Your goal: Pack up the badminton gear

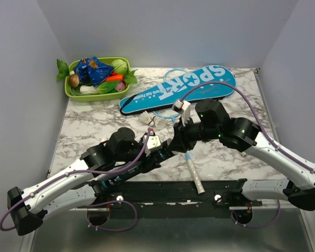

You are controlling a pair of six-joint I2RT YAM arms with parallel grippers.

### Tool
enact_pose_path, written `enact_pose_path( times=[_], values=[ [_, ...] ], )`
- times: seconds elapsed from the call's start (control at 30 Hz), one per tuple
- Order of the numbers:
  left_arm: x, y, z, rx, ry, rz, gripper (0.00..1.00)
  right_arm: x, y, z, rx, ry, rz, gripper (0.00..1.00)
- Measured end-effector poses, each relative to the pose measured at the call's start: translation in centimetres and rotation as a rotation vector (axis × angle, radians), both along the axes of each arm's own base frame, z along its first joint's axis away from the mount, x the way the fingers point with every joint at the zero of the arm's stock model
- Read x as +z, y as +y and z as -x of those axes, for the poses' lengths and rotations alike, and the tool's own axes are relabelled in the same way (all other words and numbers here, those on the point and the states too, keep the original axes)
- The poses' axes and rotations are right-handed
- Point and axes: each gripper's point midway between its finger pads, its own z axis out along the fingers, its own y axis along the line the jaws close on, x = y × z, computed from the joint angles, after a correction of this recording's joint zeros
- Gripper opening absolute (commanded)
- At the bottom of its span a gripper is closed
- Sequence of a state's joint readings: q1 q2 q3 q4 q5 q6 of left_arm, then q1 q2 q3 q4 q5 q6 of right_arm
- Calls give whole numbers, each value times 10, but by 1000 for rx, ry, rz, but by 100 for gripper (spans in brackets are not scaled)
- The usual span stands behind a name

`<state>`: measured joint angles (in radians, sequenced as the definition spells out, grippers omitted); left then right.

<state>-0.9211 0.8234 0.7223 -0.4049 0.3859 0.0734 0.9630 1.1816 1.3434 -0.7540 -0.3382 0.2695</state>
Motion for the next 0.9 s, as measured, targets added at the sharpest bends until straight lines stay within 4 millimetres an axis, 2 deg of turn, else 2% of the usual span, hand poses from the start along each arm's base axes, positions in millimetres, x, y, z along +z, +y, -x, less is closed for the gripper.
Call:
enact_pose_path(
  times=[0.2, 0.37, 0.5, 0.67, 0.8, 0.9],
  values=[
    [4, 0, 2, -1, -5, 13, 0, -5, 2, 0, -1, 12, -3, 30],
    [4, 1, 2, 1, -8, 14, 0, -5, 6, 3, 13, 27, -20, 28],
    [4, 1, 2, 4, -10, 12, 0, -6, 7, 5, 24, 34, -33, 19],
    [4, 1, 2, 4, -11, 11, 0, -5, 5, 9, 29, 35, -53, 13],
    [3, 0, 3, -2, -11, 11, 0, -4, 3, 13, 31, 48, -64, 3],
    [4, -1, 5, -7, -11, 17, 0, -2, 1, 16, 35, 46, -79, 1]
  ],
)
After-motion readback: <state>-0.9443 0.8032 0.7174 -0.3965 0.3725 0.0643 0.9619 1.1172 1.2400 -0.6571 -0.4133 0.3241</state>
